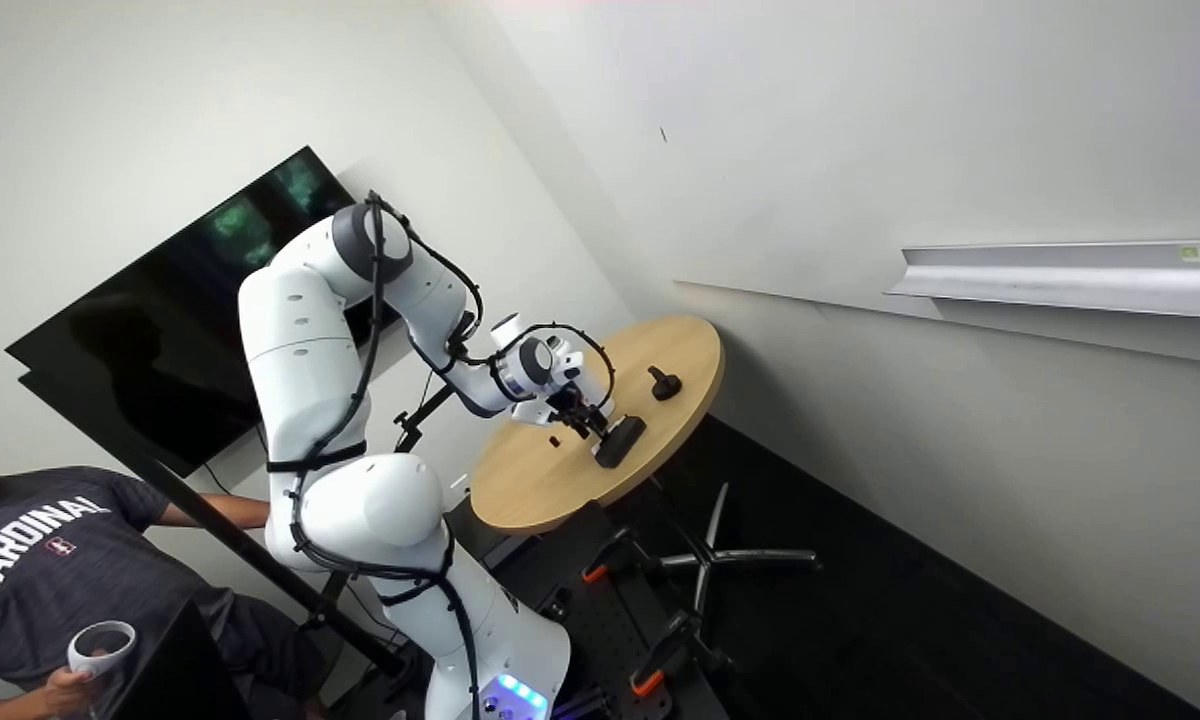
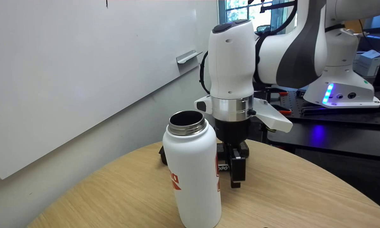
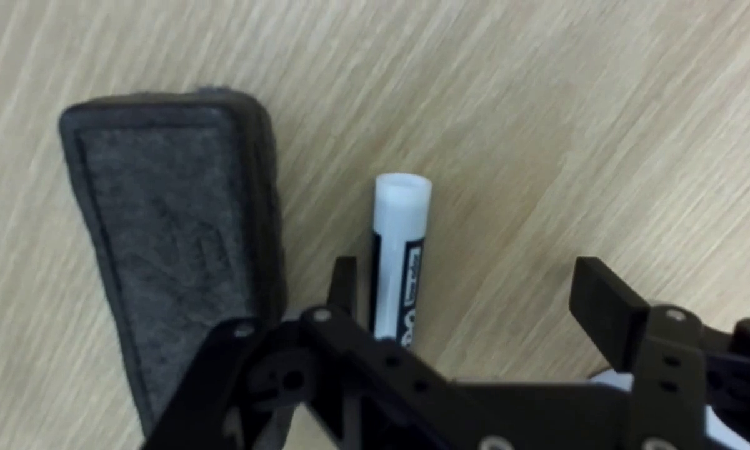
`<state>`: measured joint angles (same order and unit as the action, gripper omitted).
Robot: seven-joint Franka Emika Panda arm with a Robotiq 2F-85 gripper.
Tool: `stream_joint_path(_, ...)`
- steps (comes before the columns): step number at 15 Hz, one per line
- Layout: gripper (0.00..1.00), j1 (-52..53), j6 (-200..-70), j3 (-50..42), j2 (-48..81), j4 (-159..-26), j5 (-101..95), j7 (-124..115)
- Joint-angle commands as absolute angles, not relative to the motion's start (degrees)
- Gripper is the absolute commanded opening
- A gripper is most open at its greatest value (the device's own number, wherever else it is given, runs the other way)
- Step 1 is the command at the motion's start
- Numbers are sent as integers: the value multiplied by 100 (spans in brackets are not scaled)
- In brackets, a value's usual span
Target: Point the marker to the left
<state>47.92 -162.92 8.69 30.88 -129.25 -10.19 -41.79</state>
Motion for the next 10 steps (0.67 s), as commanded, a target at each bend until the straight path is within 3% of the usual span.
stream_joint_path(1, 71, 4916, -16419, 727, 3126, -12906, -751, -4008)
stream_joint_path(2, 60, 4923, -16417, 713, 3129, -12907, -734, -4009)
stream_joint_path(4, 53, 4960, -16390, 673, 3125, -12907, -712, -4028)
stream_joint_path(10, 7, 5056, -16384, 550, 3059, -12937, -716, -4089)
